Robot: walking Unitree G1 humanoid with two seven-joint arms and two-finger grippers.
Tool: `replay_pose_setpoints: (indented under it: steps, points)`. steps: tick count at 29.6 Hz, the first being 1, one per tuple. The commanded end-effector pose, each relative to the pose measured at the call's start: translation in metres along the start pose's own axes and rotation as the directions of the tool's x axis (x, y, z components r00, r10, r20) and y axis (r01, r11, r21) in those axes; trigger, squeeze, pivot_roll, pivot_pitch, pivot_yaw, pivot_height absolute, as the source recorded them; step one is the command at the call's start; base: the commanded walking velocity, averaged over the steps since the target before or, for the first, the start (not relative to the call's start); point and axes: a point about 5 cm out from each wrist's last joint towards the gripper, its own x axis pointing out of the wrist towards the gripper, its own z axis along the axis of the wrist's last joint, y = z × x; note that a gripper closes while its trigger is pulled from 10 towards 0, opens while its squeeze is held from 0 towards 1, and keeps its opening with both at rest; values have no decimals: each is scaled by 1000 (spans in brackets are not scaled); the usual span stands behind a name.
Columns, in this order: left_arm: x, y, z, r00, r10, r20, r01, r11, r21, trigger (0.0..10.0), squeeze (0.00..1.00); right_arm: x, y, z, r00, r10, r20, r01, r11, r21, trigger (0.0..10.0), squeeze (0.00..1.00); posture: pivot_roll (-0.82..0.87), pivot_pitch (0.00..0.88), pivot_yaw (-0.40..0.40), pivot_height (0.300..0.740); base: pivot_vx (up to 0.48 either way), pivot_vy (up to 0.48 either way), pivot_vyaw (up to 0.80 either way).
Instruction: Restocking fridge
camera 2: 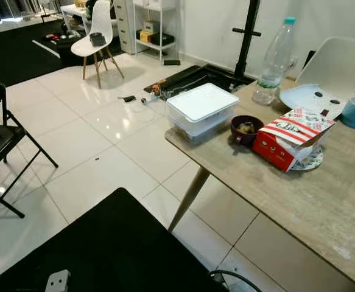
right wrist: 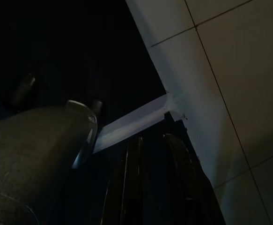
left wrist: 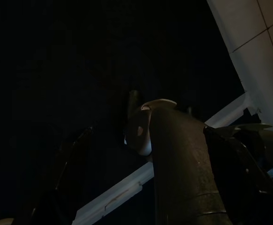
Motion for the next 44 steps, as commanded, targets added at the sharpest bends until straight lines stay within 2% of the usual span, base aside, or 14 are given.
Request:
replay_pose_setpoints:
  steps: [1, 7, 25, 37, 44]
  points:
    - [0, 0, -4, 1000, -2, -11, 1, 1000, -13, 10000, 0, 0, 1, 1, 1000, 6, 5, -6, 1000, -3, 10000, 0, -55, 0, 36, 740, 0, -435, 0]
    - [-1, 3, -4, 999, 37, -15, -37, 999, -17, 10000, 0, 0, 2, 0, 1000, 7, 4, -7, 1000, -10, 10000, 0, -53, 0, 33, 740, 0, -112, 0]
    - [-1, 5, -2, 999, 40, -8, -40, 999, -26, 10000, 0, 0, 3, 0, 1000, 16, 8, -16, 1000, -20, 10000, 0, -51, 0, 31, 740, 0, 0, 0]
    - [0, 3, -1, 999, 45, -4, -45, 999, -21, 10000, 0, 0, 5, -2, 999, 31, -12, -32, 999, -9, 10000, 0, -51, 0, 36, 740, 0, 0, -775]
    - [-2, 10, 2, 998, 66, 5, -66, 998, -10, 10000, 0, 0, 10, -3, 999, 38, -10, -38, 999, 8, 10000, 0, -51, 0, 47, 740, 0, 0, -775]
